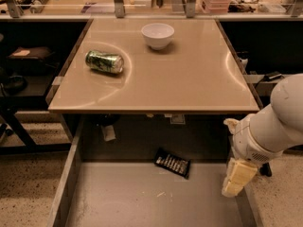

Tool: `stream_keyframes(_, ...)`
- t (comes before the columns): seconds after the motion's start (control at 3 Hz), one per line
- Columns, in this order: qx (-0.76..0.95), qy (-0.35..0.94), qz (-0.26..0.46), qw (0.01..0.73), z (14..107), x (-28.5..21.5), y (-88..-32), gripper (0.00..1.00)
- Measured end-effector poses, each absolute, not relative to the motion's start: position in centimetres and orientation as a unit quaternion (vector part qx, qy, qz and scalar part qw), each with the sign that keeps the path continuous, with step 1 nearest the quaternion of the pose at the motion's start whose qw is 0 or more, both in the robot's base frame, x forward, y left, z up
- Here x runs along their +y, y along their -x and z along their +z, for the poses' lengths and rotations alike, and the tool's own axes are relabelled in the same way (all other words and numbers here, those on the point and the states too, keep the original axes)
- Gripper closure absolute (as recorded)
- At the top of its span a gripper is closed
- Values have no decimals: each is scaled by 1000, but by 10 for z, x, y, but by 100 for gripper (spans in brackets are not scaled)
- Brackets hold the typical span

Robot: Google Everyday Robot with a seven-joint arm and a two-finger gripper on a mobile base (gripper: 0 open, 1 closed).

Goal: Pick rxbar chocolate from top drawer and place on counter

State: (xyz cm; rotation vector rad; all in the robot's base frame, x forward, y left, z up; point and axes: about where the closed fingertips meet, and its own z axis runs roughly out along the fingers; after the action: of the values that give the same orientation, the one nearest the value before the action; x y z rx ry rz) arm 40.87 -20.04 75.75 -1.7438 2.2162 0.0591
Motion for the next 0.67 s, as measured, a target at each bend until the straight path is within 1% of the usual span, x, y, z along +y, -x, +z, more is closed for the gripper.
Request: stream_keyframes(0.67, 777, 605, 34, 171, 744, -192, -411, 0)
